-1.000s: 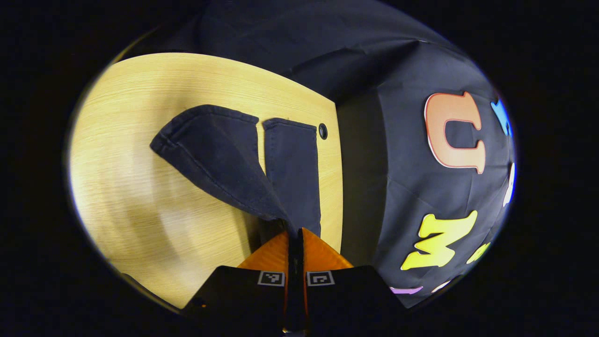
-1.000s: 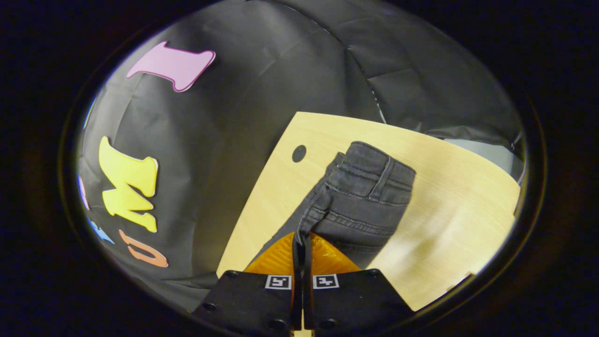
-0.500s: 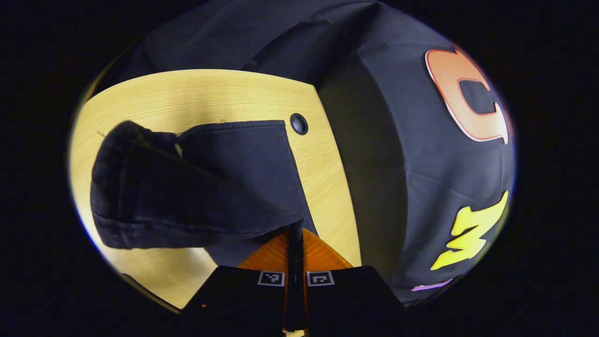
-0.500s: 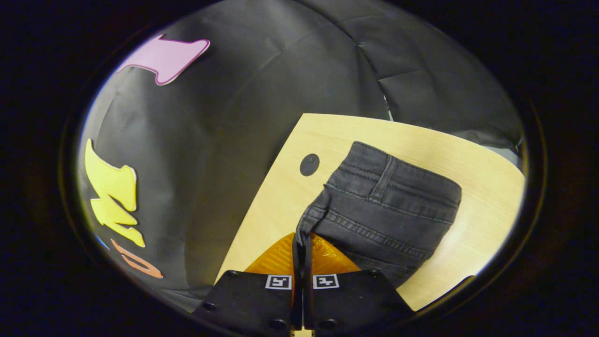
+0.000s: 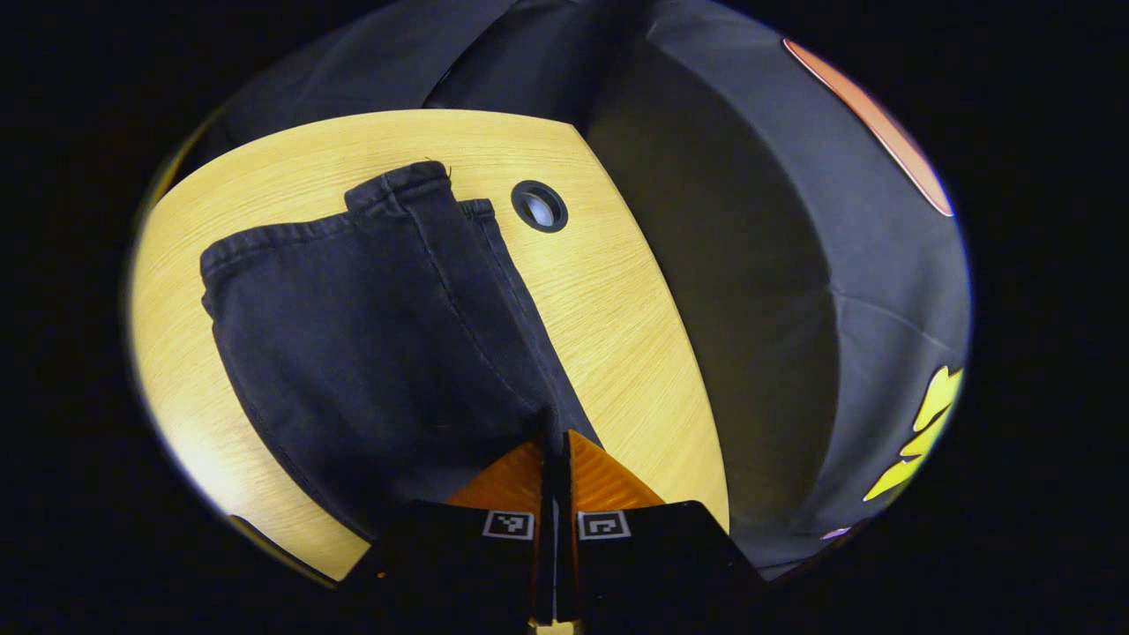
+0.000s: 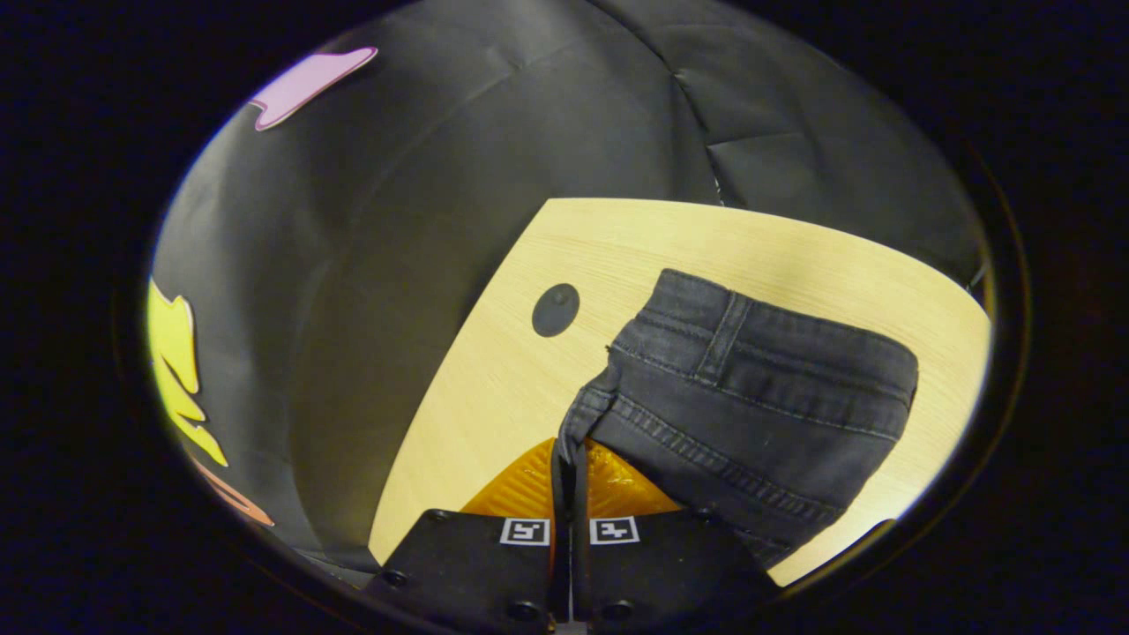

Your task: Grasp the waist and the cuffs of the jeans and fold them to make the two legs overlap; first hold the waist and fold one-third of the jeans toward the cuffs, then hold the cuffs and fold the remaining one-third in the same direction to finish folding.

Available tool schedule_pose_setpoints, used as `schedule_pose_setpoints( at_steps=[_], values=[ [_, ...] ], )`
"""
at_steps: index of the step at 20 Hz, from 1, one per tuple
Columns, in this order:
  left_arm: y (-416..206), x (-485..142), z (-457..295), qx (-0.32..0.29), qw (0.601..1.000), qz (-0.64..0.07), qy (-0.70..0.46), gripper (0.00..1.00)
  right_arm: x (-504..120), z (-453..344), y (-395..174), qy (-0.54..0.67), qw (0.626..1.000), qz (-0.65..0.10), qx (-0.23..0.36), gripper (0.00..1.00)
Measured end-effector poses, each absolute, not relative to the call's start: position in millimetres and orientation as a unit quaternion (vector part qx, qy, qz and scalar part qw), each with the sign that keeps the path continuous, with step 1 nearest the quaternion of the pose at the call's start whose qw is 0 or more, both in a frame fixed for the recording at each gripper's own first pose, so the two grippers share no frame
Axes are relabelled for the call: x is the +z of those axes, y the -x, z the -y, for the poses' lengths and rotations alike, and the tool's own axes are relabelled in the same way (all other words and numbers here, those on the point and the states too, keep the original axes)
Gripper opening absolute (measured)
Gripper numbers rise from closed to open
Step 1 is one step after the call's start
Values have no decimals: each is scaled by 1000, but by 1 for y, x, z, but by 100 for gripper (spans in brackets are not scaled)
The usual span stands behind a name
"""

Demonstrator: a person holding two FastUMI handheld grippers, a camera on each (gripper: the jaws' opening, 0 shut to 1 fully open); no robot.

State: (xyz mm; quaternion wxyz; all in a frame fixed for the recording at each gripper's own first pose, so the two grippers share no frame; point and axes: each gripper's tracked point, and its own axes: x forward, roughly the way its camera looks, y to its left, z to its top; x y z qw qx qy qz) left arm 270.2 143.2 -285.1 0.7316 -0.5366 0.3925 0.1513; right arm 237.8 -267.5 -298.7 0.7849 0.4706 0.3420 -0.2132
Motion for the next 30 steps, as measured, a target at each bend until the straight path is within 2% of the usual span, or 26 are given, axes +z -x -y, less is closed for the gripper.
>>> schedule_pose_setpoints(
  at_steps=[1, 2, 3, 4, 6, 7, 8, 10, 11, 12, 13, 14, 15, 16, 17, 18, 19, 20, 21, 23, 24, 25, 27, 29, 30],
  values=[
    [-274, -287, -142, 148, 738, -389, 530, 6, -301, 266, -239, -470, 784, -343, -215, 2],
    [-276, -287, -142, 145, 750, -388, 515, 0, -299, 266, -242, -470, 785, -340, -216, 2],
    [-275, -279, -149, 143, 769, -384, 491, 34, -297, 264, -244, -474, 788, -334, -208, 4],
    [-277, -264, -157, 136, 791, -371, 468, 55, -293, 261, -248, -480, 790, -327, -195, 7],
    [-292, -258, -169, 137, 833, -348, 407, 99, -281, 254, -251, -481, 800, -315, -173, 52],
    [-296, -251, -172, 131, 845, -342, 389, 98, -280, 252, -251, -465, 808, -317, -172, 75],
    [-299, -244, -174, 128, 853, -336, 380, 99, -276, 252, -252, -448, 819, -317, -169, 86],
    [-298, -225, -169, 121, 863, -328, 366, 99, -261, 247, -258, -423, 840, -306, -150, 86],
    [-297, -222, -176, 120, 870, -322, 354, 99, -251, 247, -257, -404, 852, -298, -147, 78],
    [-296, -213, -179, 118, 880, -312, 339, 99, -241, 251, -256, -382, 866, -288, -147, 86],
    [-294, -200, -182, 114, 889, -300, 326, 99, -230, 258, -252, -358, 880, -276, -148, 78],
    [-294, -185, -183, 109, 899, -284, 314, 99, -219, 266, -249, -334, 892, -264, -151, 86],
    [-291, -169, -185, 103, 909, -267, 302, 99, -205, 275, -243, -311, 903, -253, -151, 79],
    [-288, -150, -186, 98, 920, -246, 287, 99, -196, 284, -240, -286, 914, -241, -157, 96],
    [-284, -131, -185, 94, 931, -228, 270, 99, -189, 292, -234, -259, 923, -232, -166, 96],
    [-275, -108, -182, 84, 942, -208, 251, 99, -182, 304, -227, -232, 930, -225, -175, 89],
    [-269, -89, -180, 77, 950, -188, 235, 98, -174, 311, -222, -204, 936, -220, -185, 89],
    [-258, -67, -177, 73, 959, -167, 217, 98, -172, 319, -217, -184, 938, -219, -194, 99],
    [-243, -44, -171, 65, 967, -144, 199, 99, -178, 331, -207, -165, 938, -223, -205, 93],
    [-214, -8, -155, 44, 981, -104, 157, 100, -190, 356, -184, -138, 934, -235, -230, 100],
    [-199, 9, -147, 34, 986, -86, 136, 98, -197, 367, -171, -130, 932, -241, -239, 94],
    [-183, 24, -138, 30, 990, -69, 119, 98, -209, 378, -153, -125, 927, -252, -247, 99],
    [-156, 47, -125, 21, 994, -39, 101, 100, -231, 389, -138, -119, 919, -275, -254, 99],
    [-129, 59, -113, 11, 995, -27, 99, 98, -253, 390, -126, -123, 911, -297, -258, 99],
    [-116, 62, -108, 8, 995, -27, 100, 98, -259, 385, -127, -134, 908, -303, -255, 94]
  ],
)
